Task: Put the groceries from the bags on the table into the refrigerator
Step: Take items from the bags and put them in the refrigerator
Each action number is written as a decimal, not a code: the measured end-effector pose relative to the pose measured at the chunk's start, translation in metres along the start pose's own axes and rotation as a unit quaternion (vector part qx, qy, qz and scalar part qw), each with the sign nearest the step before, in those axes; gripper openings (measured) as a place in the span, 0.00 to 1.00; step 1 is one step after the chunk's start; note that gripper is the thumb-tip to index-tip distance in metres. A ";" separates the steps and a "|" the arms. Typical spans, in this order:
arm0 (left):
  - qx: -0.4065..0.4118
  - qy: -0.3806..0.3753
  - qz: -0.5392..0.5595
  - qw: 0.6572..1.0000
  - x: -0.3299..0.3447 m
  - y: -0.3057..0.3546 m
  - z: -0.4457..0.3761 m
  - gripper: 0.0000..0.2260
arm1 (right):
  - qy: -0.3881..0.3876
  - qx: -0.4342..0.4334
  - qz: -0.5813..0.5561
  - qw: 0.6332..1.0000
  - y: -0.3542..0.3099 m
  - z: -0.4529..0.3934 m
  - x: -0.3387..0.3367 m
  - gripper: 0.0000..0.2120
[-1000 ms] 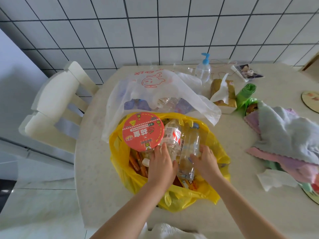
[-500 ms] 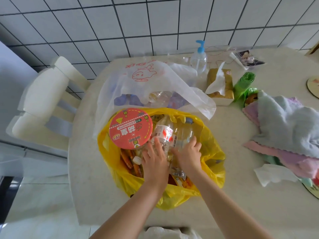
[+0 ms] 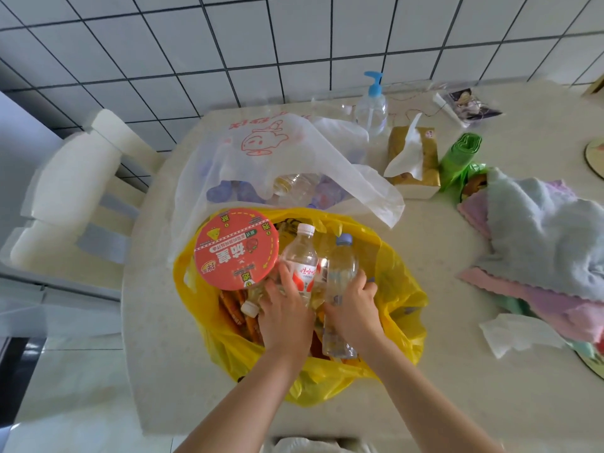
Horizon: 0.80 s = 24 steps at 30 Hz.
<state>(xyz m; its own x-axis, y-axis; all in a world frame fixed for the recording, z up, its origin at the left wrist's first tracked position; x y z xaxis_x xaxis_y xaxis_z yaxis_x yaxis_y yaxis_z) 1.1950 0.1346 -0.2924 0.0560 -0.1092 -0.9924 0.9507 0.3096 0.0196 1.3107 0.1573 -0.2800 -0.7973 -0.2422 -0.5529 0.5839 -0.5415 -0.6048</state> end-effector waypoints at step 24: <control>-0.092 -0.218 0.584 0.776 -0.069 -0.089 0.068 0.21 | -0.048 0.013 -0.319 0.946 0.017 0.103 -0.022 0.21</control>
<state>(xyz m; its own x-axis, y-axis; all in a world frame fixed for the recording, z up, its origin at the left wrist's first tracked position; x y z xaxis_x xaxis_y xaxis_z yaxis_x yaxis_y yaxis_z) 1.1272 0.0502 -0.2171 0.9836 0.0502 -0.1733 0.1155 0.5628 0.8185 1.3224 0.0701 -0.2193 -0.9972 0.0701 -0.0242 -0.0247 -0.6215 -0.7830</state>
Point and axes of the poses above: each hand's wrist, its own z-axis away from the middle knuckle, its own x-axis out of the palm, y = z × x, the point moved 1 cm from there along -z, towards the middle knuckle, and after that the axes turned 7 degrees about -z, right-handed, at the moved point
